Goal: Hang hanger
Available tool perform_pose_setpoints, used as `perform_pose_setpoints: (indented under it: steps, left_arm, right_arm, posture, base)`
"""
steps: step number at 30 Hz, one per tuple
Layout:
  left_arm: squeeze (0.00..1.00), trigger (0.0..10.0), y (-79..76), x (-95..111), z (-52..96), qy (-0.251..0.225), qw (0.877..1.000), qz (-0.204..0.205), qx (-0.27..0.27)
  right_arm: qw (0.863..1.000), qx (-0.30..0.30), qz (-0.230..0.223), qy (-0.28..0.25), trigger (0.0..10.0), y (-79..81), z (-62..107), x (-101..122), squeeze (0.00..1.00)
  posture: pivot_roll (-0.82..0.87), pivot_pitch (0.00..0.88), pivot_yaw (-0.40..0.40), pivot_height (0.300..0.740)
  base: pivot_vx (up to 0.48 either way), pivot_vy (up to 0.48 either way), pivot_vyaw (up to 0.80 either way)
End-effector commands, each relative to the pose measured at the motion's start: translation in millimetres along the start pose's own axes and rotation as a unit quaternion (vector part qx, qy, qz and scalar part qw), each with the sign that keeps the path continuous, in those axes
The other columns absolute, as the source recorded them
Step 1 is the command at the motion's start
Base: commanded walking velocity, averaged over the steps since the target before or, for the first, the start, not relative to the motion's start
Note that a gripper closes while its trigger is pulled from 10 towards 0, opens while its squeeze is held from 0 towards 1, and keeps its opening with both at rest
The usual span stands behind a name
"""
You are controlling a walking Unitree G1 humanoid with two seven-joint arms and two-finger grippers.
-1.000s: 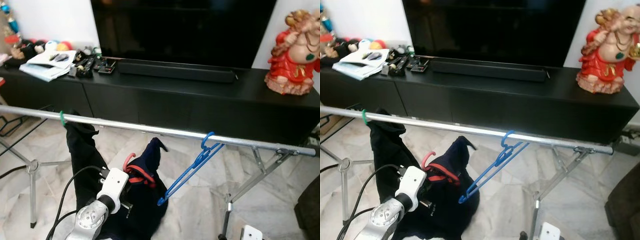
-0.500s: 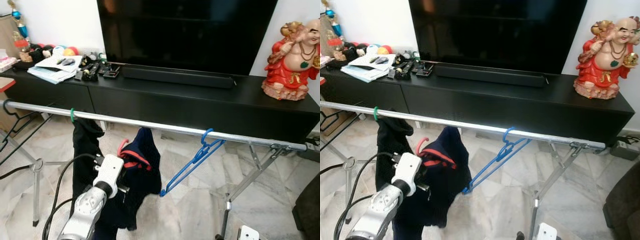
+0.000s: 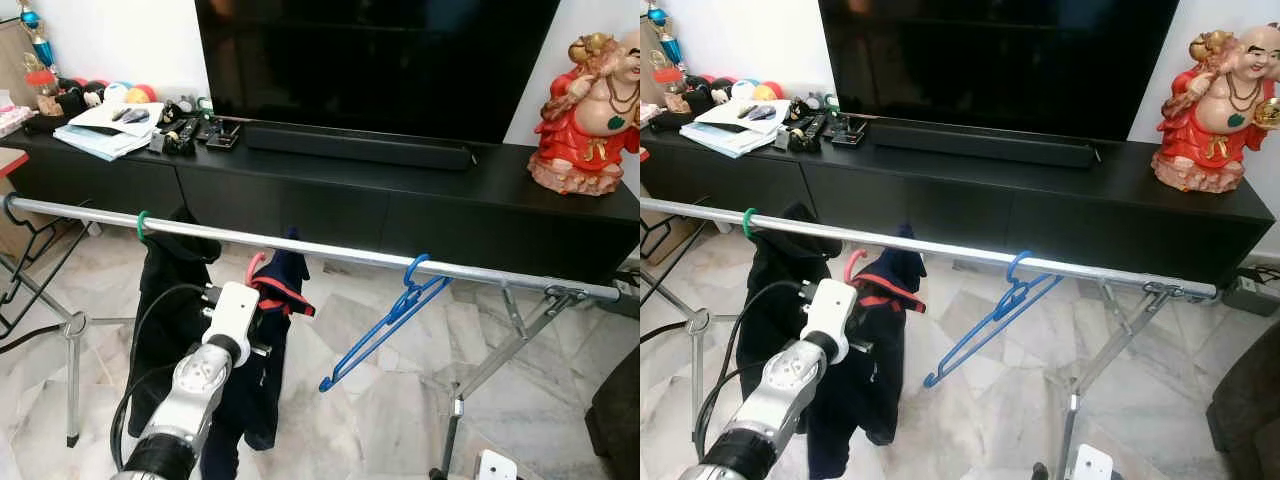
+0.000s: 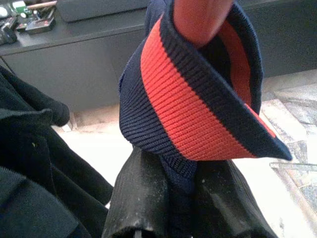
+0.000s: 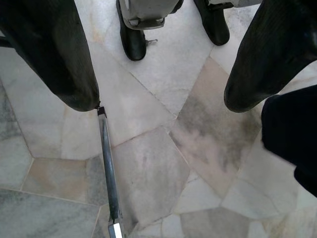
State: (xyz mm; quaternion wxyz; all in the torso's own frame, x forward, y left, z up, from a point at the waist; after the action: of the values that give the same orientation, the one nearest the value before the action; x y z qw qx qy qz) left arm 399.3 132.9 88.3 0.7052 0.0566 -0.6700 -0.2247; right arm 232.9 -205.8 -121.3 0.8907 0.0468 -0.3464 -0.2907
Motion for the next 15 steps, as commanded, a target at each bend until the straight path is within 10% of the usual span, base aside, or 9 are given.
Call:
perform_pose_setpoints:
  steps: [1,15]
  left_arm:
    - [0.00,10.0,5.3,10,-6.2,-0.011,1.000,0.001,0.014]
    - [0.00,10.0,13.7,23,-33.7,0.035,0.998,-0.007,0.050]
  right_arm:
    - [1.000,-0.001,0.003,0.006,10.0,-0.4,0.1,-2,0.00]
    - [1.000,-0.001,0.006,0.012,10.0,0.1,0.5,-6,0.00]
  posture:
    - [0.04,0.046,-0.019,0.740]
    - [0.03,0.050,-0.015,0.740]
  base:
    - [0.000,0.000,0.00]
    - [0.000,0.000,0.00]
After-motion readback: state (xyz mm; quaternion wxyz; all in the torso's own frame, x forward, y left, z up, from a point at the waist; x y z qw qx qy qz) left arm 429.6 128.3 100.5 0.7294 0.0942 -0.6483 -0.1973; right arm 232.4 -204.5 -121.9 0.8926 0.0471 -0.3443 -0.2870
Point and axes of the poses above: a point about 5 cm out from each wrist's last joint towards the gripper, its own z axis pointing back from the gripper into the wrist, its own x axis along the axis of the wrist's last joint, y = z × x, the point moved 6 cm from there along -z, pointing out of the wrist towards the gripper, and after that the axes turned 12 degrees about -z, right-handed, at the moved point
